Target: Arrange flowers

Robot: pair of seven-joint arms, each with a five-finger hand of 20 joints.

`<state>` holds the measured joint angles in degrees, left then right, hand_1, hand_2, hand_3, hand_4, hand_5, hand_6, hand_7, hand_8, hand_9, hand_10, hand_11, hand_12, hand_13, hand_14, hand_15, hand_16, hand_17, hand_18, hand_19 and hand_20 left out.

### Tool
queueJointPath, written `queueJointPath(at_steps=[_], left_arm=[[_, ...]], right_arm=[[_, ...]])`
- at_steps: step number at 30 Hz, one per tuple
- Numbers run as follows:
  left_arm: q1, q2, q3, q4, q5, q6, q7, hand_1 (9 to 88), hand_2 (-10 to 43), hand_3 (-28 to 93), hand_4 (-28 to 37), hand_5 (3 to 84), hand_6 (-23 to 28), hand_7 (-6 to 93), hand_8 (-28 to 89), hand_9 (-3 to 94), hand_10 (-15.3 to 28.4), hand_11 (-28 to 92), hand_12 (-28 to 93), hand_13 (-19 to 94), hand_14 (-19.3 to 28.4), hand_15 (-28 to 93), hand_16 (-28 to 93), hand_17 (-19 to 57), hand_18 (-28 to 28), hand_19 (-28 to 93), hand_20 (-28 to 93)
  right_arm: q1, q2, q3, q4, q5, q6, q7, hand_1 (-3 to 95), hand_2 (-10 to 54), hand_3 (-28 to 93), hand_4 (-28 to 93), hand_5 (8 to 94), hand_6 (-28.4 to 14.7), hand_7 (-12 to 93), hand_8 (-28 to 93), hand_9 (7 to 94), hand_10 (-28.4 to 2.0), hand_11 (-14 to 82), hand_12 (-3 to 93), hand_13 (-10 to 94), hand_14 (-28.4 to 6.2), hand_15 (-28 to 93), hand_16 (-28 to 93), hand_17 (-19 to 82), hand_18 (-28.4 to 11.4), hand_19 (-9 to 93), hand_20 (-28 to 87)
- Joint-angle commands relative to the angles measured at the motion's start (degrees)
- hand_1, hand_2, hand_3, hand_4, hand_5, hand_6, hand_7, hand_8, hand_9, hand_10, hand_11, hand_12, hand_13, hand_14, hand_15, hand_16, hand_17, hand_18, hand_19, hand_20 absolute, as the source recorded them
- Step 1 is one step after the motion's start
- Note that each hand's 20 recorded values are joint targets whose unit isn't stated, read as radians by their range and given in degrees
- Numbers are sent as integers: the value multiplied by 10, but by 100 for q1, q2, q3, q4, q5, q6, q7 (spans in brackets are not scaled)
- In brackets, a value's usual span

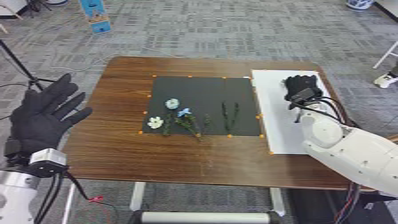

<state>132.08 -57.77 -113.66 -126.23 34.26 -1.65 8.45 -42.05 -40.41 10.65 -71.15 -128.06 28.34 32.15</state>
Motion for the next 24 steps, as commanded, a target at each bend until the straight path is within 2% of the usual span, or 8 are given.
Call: queueJointPath(at_steps=[1,8,20,24], left_arm=[[16,1,-15,-39,-26,-5,-32,225,-70,617,-283,256,23,144,-78,201,102,106,172,162,141,86,56,-104,249,403,23],[-17,22,1,-25,-33,-1,-59,224,-69,616,-283,256,24,143,-78,201,101,105,171,162,141,87,56,-104,249,403,23],[-25,28,-11,-29,-39,9,-88,221,-67,618,-283,256,23,144,-78,201,102,106,171,163,140,87,55,-104,249,404,23],[-27,28,-12,-30,-40,33,-60,225,-66,613,-283,257,24,144,-78,202,102,106,171,163,141,88,55,-104,249,404,23]], right_arm=[[233,-16,80,-1185,-73,338,-684,515,-95,801,-283,720,32,463,16,812,-48,258,483,729,-50,846,328,384,-204,910,532],[427,-360,51,-1646,298,185,-1105,512,-95,808,-283,723,32,461,16,814,-48,260,481,732,-49,846,333,387,-202,913,532],[294,-887,96,-1874,542,-658,-717,505,-95,823,-283,730,33,454,14,824,-49,250,471,741,-47,856,339,397,-204,927,535],[226,-1047,93,-1868,583,-906,-695,504,-95,826,-282,736,33,446,11,827,-48,247,470,746,-45,857,340,400,-205,930,535]])
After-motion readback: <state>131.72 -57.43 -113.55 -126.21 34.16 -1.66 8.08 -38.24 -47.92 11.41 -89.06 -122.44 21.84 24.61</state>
